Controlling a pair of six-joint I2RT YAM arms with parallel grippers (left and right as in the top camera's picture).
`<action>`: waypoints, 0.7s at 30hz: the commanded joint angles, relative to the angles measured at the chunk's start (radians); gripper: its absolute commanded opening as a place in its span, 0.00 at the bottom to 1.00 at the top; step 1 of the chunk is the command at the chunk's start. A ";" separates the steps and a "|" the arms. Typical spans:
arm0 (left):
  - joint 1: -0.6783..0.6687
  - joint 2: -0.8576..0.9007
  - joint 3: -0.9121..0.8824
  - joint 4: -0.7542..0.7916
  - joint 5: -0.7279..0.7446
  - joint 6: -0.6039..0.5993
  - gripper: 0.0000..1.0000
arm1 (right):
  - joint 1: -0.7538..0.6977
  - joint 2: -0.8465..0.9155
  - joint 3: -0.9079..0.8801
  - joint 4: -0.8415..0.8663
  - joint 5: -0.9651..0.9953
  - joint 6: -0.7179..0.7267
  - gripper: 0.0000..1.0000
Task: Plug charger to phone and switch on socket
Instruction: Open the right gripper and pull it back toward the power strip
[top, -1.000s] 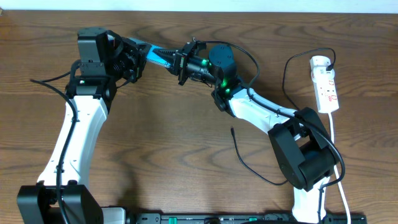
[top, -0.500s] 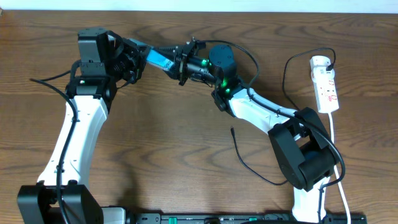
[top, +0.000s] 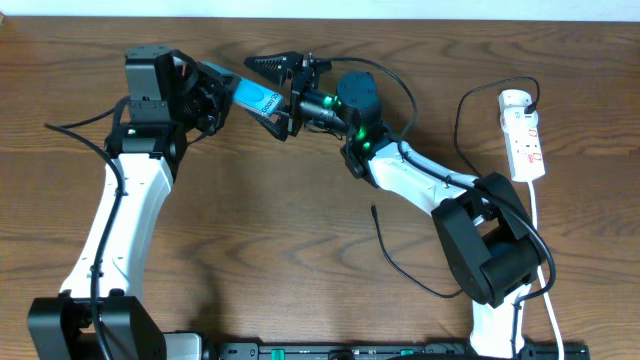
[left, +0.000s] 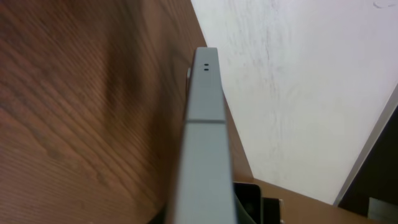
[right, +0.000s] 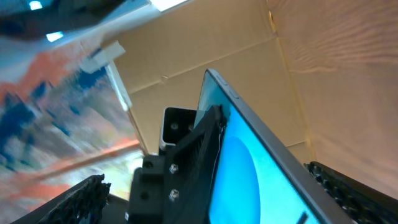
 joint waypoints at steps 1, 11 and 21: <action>0.025 -0.013 0.000 0.004 -0.005 0.014 0.07 | -0.027 -0.012 0.010 -0.005 -0.045 -0.200 0.99; 0.124 -0.013 0.000 -0.085 0.028 0.014 0.07 | -0.154 -0.012 0.010 -0.204 -0.188 -0.558 0.99; 0.153 -0.004 0.000 -0.099 0.233 0.093 0.07 | -0.262 -0.013 0.010 -0.775 -0.154 -1.034 0.99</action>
